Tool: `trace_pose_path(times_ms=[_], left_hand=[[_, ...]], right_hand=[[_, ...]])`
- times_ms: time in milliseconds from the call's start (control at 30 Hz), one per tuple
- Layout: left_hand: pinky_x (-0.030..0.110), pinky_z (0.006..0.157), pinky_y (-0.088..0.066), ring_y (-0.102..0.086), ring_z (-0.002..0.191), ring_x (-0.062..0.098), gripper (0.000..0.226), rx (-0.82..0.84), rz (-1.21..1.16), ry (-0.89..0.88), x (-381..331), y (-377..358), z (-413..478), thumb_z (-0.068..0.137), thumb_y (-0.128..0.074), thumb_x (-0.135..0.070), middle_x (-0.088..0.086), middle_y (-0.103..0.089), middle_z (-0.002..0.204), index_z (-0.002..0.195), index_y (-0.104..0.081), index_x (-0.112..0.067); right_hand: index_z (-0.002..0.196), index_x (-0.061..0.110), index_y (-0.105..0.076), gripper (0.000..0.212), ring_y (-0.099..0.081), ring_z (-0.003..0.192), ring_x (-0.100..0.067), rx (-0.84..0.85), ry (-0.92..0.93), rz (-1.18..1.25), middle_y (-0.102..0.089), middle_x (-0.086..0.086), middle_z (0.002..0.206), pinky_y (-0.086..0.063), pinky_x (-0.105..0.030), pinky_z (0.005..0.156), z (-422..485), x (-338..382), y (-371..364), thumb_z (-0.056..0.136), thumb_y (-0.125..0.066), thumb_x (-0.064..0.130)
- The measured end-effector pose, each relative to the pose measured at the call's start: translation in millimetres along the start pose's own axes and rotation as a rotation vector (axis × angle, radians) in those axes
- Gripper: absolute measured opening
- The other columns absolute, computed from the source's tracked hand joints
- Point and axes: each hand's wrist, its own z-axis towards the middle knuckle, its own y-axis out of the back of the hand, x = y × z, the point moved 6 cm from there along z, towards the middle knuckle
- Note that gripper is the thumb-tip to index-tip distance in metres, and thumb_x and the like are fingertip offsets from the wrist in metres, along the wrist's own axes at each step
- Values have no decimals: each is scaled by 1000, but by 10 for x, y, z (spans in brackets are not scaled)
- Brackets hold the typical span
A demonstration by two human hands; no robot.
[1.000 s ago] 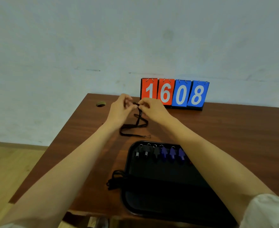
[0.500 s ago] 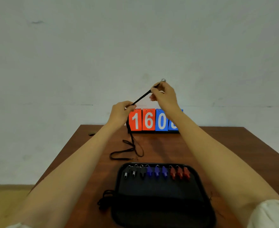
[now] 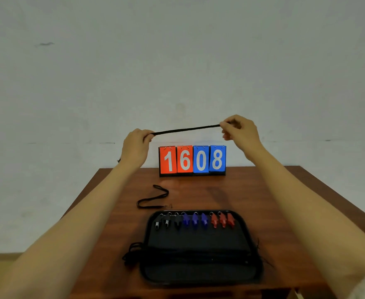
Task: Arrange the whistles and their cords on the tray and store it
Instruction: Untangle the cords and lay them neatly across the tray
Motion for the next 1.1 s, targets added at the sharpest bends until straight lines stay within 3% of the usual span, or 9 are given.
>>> trace_pose_path(times_ms=[167,367,500,633,733,833,967,1100], left_hand=[[26,85,-38,-57,100,27,32,111,-26,59,163,-174,-357,100,-37,-11,15,-58,108,122,-60,-8],[24,83,-37,-57,98,18,20,174,-143,168,400,-275,-820,94,-52,-18,5,-66,102,105,-65,-8],[25,78,-37,-58,89,16,17,227,-159,247,557,-338,-1097,90,-60,-25,1,-67,90,97,-67,-11],[23,82,-37,-57,96,13,23,353,-105,264,669,-464,-1360,93,-56,-22,4,-69,100,109,-69,-11],[34,91,-42,-57,112,27,28,515,-11,279,772,-617,-1570,97,-48,-21,10,-68,113,117,-66,-12],[32,96,-40,-53,118,25,33,671,57,289,887,-764,-1785,100,-40,-17,8,-61,123,126,-59,-13],[26,72,-45,-61,93,24,23,730,-33,377,1006,-877,-2011,99,-41,-16,6,-65,98,118,-55,-12],[39,76,-50,-64,86,27,12,635,-35,380,1089,-883,-2100,92,-58,-22,3,-67,79,88,-58,-11]], right_hand=[[98,8,-68,16,-64,69,-16,93,-98,-29,-67,-1,76,-57,-33,81,-261,-404,13,94,-55,18],[95,9,-72,12,-62,53,-1,93,-185,-48,-68,-1,74,-55,-15,61,-647,-819,127,88,-65,17],[82,12,-73,15,-60,63,-4,104,-265,-223,-70,7,76,-48,-10,57,-891,-1101,262,78,-75,26],[75,6,-68,27,-54,64,-1,110,-323,-323,-63,10,68,-41,-17,62,-1152,-1367,342,75,-78,30],[81,7,-73,19,-55,61,-3,204,-385,-383,-64,8,66,-45,-22,69,-1325,-1588,344,84,-70,26],[81,8,-73,20,-59,69,-10,299,-439,-496,-67,3,73,-49,-32,78,-1497,-1842,356,90,-62,22],[81,10,-72,20,-65,79,-24,361,-486,-642,-70,-7,82,-51,-36,70,-1736,-2072,383,88,-66,28],[73,9,-70,22,-64,72,-21,350,-546,-682,-70,-6,78,-50,-32,62,-1883,-2205,415,82,-73,29]])
